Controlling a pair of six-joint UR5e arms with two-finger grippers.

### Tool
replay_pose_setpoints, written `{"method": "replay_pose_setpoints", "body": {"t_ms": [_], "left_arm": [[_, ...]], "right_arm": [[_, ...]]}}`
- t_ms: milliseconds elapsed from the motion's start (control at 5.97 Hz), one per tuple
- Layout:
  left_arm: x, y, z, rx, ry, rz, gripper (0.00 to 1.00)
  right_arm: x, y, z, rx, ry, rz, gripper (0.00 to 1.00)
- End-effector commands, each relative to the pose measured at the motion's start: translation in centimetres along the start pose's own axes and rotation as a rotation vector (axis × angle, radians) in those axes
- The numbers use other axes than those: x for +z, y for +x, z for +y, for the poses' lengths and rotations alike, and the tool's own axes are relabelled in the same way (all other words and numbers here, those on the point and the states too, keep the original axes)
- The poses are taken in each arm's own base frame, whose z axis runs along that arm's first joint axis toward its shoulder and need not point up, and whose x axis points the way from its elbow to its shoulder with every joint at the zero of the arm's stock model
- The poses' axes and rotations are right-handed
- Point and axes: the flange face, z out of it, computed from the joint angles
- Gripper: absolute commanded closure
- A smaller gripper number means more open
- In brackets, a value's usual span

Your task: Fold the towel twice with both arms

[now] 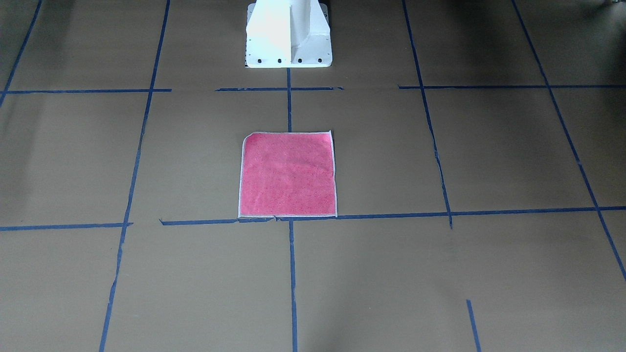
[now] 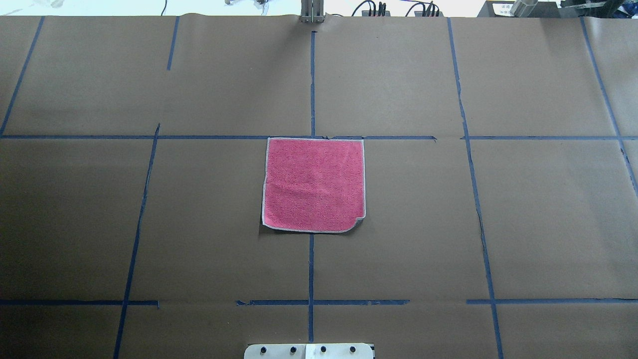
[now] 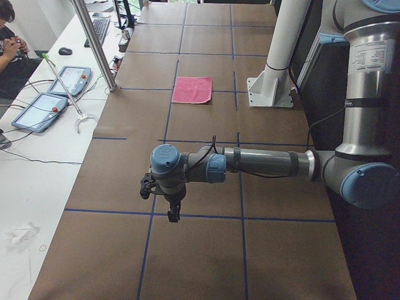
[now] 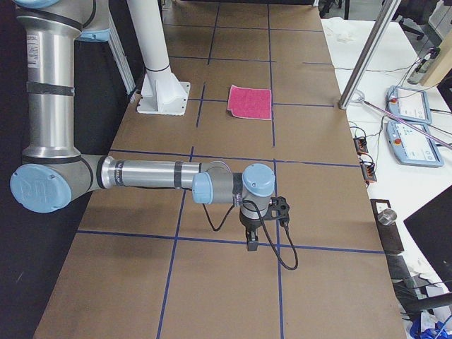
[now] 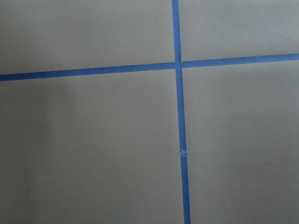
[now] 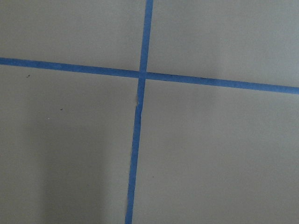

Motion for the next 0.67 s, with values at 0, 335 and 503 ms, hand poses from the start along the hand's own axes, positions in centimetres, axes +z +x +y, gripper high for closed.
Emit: {"method": "replay_pose_setpoints", "body": {"t_ms": [0, 335, 503], "left_arm": [[-0.1, 0.1, 0.0, 0.001, 0.001, 0.0, 0.0], [-0.2, 0.2, -0.1, -0.005, 0.003, 0.0, 0.0], [-1.3, 1.2, -0.7, -0.023, 0.025, 0.0, 0.0]], "right_arm": [[0.0, -0.1, -0.1, 0.002, -0.002, -0.004, 0.0], [0.1, 0.1, 0.2, -0.001, -0.001, 0.002, 0.0], [-0.5, -0.5, -0.4, -0.01, 0.011, 0.003, 0.0]]}}
